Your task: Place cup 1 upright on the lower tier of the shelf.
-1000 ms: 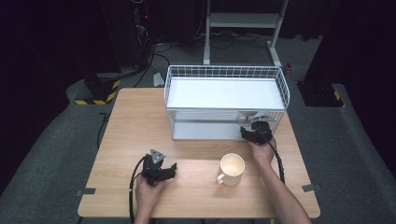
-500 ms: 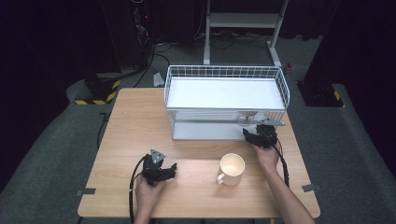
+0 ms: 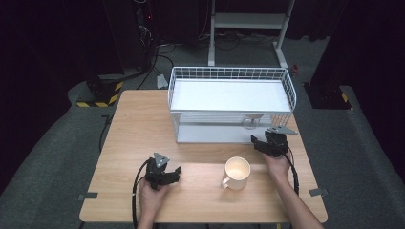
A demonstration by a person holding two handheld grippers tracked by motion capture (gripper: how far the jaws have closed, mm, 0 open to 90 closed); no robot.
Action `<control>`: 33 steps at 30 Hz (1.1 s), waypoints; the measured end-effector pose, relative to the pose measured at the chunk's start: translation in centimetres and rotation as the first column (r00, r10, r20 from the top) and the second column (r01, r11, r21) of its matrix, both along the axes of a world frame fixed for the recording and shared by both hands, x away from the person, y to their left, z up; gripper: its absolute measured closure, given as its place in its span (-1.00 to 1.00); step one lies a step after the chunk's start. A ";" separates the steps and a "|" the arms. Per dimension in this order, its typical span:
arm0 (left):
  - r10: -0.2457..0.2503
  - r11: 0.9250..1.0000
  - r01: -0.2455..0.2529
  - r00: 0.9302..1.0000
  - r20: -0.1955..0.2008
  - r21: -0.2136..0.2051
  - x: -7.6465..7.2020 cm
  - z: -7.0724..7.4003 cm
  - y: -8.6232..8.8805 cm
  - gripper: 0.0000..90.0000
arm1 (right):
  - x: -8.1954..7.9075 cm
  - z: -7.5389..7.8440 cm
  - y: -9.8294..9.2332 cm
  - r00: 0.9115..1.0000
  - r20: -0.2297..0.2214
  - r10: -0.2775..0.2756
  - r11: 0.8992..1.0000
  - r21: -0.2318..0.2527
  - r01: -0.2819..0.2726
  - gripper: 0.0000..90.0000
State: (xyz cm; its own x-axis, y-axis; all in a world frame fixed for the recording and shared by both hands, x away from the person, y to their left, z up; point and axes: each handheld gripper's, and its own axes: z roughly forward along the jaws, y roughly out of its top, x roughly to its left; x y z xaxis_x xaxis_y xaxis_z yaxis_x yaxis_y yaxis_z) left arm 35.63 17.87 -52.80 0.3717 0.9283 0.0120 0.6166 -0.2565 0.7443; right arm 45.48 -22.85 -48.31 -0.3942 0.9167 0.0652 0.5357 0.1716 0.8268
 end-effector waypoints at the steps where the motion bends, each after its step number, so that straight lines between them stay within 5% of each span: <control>1: 0.000 1.000 0.000 1.000 0.000 0.000 0.0 0.0 0.0 -0.51 | -0.2 0.0 -0.1 1.000 0.002 0.003 1.000 -0.003 -0.003 -0.26; 33: 0.000 1.000 0.000 1.000 0.000 -0.001 0.0 0.0 0.0 -0.51 | -5.2 -0.3 -2.5 0.999 0.039 0.025 0.999 0.038 -0.026 -0.29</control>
State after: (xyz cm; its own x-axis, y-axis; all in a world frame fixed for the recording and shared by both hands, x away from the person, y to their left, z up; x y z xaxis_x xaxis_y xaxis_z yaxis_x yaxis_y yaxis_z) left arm 35.64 17.87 -52.80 0.3717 0.9283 0.0113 0.6168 -0.2560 0.7443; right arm 40.28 -25.38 -48.62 -0.4203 0.9034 0.0846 0.4990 0.1523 0.8531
